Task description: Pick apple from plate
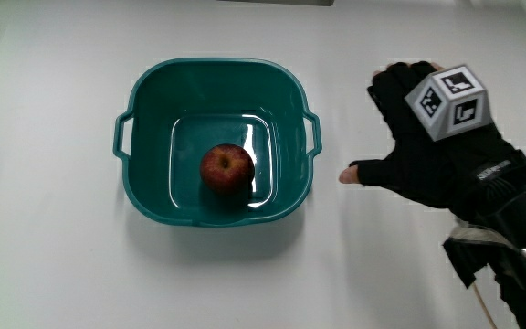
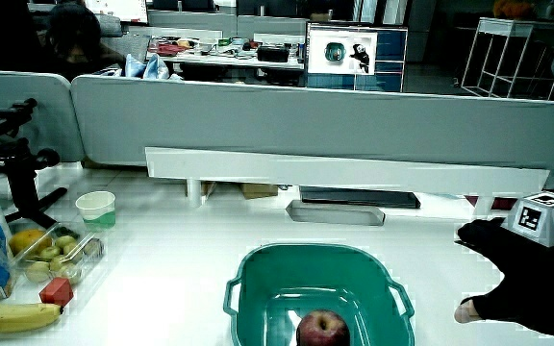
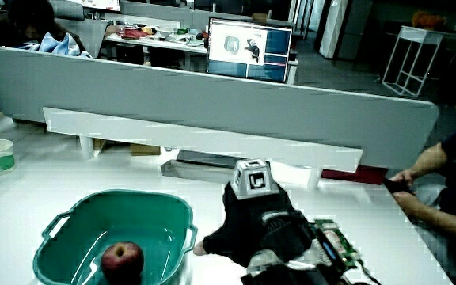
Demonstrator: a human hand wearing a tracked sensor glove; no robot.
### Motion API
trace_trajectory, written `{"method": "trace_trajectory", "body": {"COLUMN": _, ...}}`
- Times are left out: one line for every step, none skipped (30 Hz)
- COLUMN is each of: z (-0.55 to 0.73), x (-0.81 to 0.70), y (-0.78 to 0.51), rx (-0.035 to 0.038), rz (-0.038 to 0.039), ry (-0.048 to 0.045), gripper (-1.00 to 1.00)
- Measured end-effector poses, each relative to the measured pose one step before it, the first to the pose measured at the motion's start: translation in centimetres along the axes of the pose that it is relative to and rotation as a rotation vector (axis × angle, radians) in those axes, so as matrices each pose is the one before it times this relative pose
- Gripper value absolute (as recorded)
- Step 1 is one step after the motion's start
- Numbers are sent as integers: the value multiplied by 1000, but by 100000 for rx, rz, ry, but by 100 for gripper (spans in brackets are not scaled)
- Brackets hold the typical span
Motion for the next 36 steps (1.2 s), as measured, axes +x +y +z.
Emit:
{"method": "trace_trajectory", "body": {"z": 125, "x": -392, "y": 24, "rx": 22, "rz": 318, "ry": -606, "gripper": 0}}
{"method": "trace_trajectory", "body": {"z": -60, "x": -280, "y": 157, "rx": -41, "rz": 68, "ry": -1257, "gripper": 0}}
{"method": "trace_trajectory", "body": {"z": -37, "x": -236, "y": 145, "rx": -422, "rz": 285, "ry": 47, "gripper": 0}}
{"method": "trace_trajectory", "body": {"z": -121, "x": -174, "y": 229, "rx": -35, "rz": 2239, "ry": 2750, "gripper": 0}}
{"method": "trace_trajectory", "body": {"z": -748, "x": 169, "y": 871, "rx": -3835, "rz": 2709, "ry": 3486, "gripper": 0}}
{"method": "trace_trajectory", "body": {"z": 414, "x": -604, "y": -339, "rx": 2149, "rz": 325, "ry": -990, "gripper": 0}}
{"method": "trace_trajectory", "body": {"z": -146, "x": -306, "y": 264, "rx": -908, "rz": 709, "ry": 129, "gripper": 0}}
{"method": "trace_trajectory", "body": {"z": -1100, "x": 358, "y": 1124, "rx": -1126, "rz": 1748, "ry": 4980, "gripper": 0}}
{"method": "trace_trajectory", "body": {"z": 742, "x": -1002, "y": -563, "rx": 2319, "rz": -1325, "ry": -3981, "gripper": 0}}
{"method": "trace_trajectory", "body": {"z": 794, "x": -964, "y": -558, "rx": 2319, "rz": -1325, "ry": -3981, "gripper": 0}}
{"method": "trace_trajectory", "body": {"z": 72, "x": -398, "y": 57, "rx": 1154, "rz": 852, "ry": 533, "gripper": 0}}
{"method": "trace_trajectory", "body": {"z": -371, "x": -148, "y": 377, "rx": -1730, "rz": 538, "ry": 255, "gripper": 0}}
{"method": "trace_trajectory", "body": {"z": -215, "x": -255, "y": 263, "rx": -1468, "rz": 2448, "ry": 2199, "gripper": 0}}
{"method": "trace_trajectory", "body": {"z": -196, "x": -256, "y": 282, "rx": -195, "rz": 220, "ry": -91, "gripper": 0}}
{"method": "trace_trajectory", "body": {"z": -195, "x": -255, "y": 283, "rx": -195, "rz": 220, "ry": -91, "gripper": 0}}
{"method": "trace_trajectory", "body": {"z": -79, "x": -328, "y": 216, "rx": 293, "rz": -283, "ry": -712, "gripper": 0}}
{"method": "trace_trajectory", "body": {"z": -77, "x": -330, "y": 215, "rx": 293, "rz": -283, "ry": -712, "gripper": 0}}
{"method": "trace_trajectory", "body": {"z": -40, "x": -304, "y": 215, "rx": -447, "rz": 1635, "ry": 1965, "gripper": 0}}
{"method": "trace_trajectory", "body": {"z": -127, "x": -263, "y": 282, "rx": -305, "rz": -934, "ry": -2149, "gripper": 0}}
{"method": "trace_trajectory", "body": {"z": -1086, "x": 394, "y": 1015, "rx": -4754, "rz": 1529, "ry": 2833, "gripper": 0}}
{"method": "trace_trajectory", "body": {"z": 870, "x": -963, "y": -532, "rx": 4021, "rz": 975, "ry": -897, "gripper": 0}}
{"method": "trace_trajectory", "body": {"z": 38, "x": -378, "y": 135, "rx": -14, "rz": 552, "ry": -292, "gripper": 0}}
{"method": "trace_trajectory", "body": {"z": -84, "x": -264, "y": 192, "rx": 182, "rz": 403, "ry": 294, "gripper": 0}}
{"method": "trace_trajectory", "body": {"z": -486, "x": -15, "y": 518, "rx": -2521, "rz": 327, "ry": -52, "gripper": 0}}
{"method": "trace_trajectory", "body": {"z": -124, "x": -243, "y": 246, "rx": -431, "rz": 441, "ry": 193, "gripper": 0}}
{"method": "trace_trajectory", "body": {"z": -124, "x": -241, "y": 248, "rx": -431, "rz": 441, "ry": 193, "gripper": 0}}
{"method": "trace_trajectory", "body": {"z": -123, "x": -240, "y": 249, "rx": -431, "rz": 441, "ry": 193, "gripper": 0}}
{"method": "trace_trajectory", "body": {"z": -256, "x": -181, "y": 362, "rx": -1469, "rz": 819, "ry": 376, "gripper": 0}}
{"method": "trace_trajectory", "body": {"z": -141, "x": -249, "y": 276, "rx": -787, "rz": 255, "ry": -14, "gripper": 0}}
{"method": "trace_trajectory", "body": {"z": 37, "x": -310, "y": 103, "rx": 1361, "rz": -354, "ry": -166, "gripper": 0}}
{"method": "trace_trajectory", "body": {"z": -285, "x": -139, "y": 382, "rx": -1443, "rz": -195, "ry": -45, "gripper": 0}}
{"method": "trace_trajectory", "body": {"z": -715, "x": 154, "y": 775, "rx": -4082, "rz": 1354, "ry": 2113, "gripper": 0}}
{"method": "trace_trajectory", "body": {"z": 138, "x": -353, "y": 86, "rx": 1487, "rz": -1824, "ry": -2947, "gripper": 0}}
{"method": "trace_trajectory", "body": {"z": 39, "x": -189, "y": 163, "rx": 1049, "rz": -20, "ry": 716, "gripper": 0}}
{"method": "trace_trajectory", "body": {"z": -38, "x": -231, "y": 180, "rx": -1057, "rz": 1313, "ry": 245, "gripper": 0}}
{"method": "trace_trajectory", "body": {"z": -107, "x": -162, "y": 180, "rx": -233, "rz": 8, "ry": 2, "gripper": 0}}
